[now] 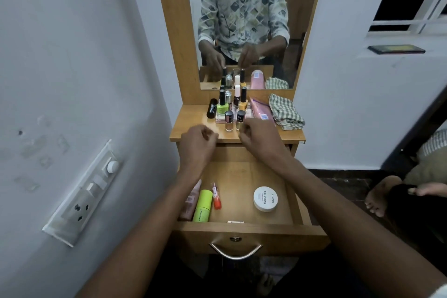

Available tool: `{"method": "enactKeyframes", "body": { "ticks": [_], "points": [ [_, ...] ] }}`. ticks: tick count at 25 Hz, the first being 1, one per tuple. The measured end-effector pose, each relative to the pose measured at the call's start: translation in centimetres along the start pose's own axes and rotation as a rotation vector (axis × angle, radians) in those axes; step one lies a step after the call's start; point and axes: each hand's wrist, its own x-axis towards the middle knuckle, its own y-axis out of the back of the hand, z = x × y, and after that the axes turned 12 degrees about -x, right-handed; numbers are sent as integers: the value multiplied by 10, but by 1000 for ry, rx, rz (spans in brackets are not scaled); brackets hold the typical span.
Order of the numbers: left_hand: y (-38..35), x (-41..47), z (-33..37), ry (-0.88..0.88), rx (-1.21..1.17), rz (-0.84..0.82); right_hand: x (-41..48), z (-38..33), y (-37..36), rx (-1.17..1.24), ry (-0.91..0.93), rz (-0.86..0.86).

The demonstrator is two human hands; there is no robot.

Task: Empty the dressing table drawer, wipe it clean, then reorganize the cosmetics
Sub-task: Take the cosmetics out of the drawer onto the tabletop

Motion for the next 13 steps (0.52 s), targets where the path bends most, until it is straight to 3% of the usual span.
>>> {"method": "enactKeyframes", "body": {
  "ticks": [3, 5, 8, 13],
  "points": [
    [-12, -38, -25, 15, 415, -584, -31, 35, -22, -215, 23, -569],
    [-27, -52, -39, -103, 708, -853, -50, 49, -39, -316, 25, -800],
    [-36, -48, -37, -262, 836, -940, -59, 52, -49, -245, 22, -832],
    [-34, -42, -45, -176, 716, -874, -67, 53, -58, -154, 51, -774]
  ]
}}
